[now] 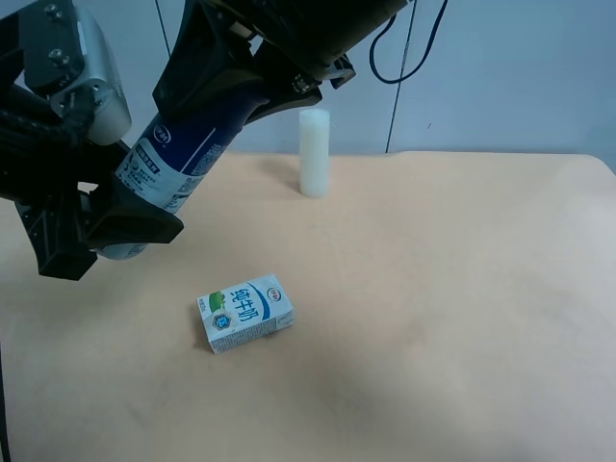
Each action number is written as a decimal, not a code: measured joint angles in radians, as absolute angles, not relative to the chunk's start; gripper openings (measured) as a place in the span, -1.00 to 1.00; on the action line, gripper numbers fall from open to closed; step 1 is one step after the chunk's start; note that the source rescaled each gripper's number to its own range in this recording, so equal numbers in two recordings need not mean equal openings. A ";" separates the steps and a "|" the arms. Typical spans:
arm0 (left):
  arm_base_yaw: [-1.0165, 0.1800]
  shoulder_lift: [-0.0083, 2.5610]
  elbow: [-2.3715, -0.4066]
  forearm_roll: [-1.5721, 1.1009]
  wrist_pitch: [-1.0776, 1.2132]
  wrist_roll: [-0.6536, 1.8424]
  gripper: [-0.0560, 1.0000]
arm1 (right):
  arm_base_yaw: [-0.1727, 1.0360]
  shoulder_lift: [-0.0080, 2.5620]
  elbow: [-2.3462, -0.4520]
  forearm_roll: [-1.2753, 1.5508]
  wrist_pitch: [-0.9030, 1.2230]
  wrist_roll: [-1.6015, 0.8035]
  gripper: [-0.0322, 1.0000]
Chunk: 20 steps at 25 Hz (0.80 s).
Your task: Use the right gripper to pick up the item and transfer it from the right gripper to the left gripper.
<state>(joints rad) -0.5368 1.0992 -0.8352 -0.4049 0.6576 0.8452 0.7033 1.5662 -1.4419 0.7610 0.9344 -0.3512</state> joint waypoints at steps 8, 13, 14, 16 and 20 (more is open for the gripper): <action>-0.539 1.101 -0.835 -0.402 0.658 0.844 -0.89 | 0.703 1.566 -1.445 0.671 0.945 -0.229 0.50; -0.539 1.105 -0.835 -0.402 0.659 0.844 -0.89 | 0.703 1.561 -1.445 0.609 0.972 -0.190 0.95; -0.539 1.105 -0.835 -0.402 0.659 0.844 -0.89 | 0.703 1.555 -1.445 0.607 0.976 -0.187 0.97; -0.539 1.105 -0.835 -0.402 0.659 0.844 -0.89 | 0.703 1.537 -1.445 0.602 0.991 -0.179 0.98; -0.539 1.105 -0.835 -0.402 0.659 0.844 -0.89 | 0.703 1.485 -1.445 0.586 1.042 -0.154 0.99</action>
<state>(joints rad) -0.5388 1.1048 -0.8352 -0.4020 0.6588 0.8441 0.7033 1.4849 -1.4448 0.5859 1.0419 -0.1545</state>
